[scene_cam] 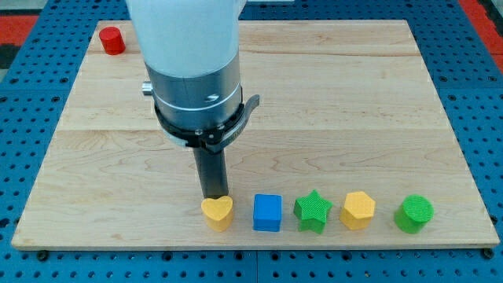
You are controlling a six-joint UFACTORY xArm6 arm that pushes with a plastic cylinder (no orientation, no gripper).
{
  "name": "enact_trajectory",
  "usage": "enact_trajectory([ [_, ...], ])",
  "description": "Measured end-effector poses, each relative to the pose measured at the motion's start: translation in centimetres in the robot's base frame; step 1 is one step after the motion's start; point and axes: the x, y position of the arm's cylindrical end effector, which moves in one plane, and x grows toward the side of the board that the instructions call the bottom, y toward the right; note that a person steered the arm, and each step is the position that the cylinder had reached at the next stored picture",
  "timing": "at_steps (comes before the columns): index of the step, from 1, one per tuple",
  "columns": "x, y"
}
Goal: Push the red star diagonal bottom right to the blue triangle
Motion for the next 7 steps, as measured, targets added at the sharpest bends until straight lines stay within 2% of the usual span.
enact_trajectory([
  [1, -1.4, -2.3],
  [2, -6.5, -4.7],
  [4, -17.9, -2.4],
  [7, -31.5, -3.0],
])
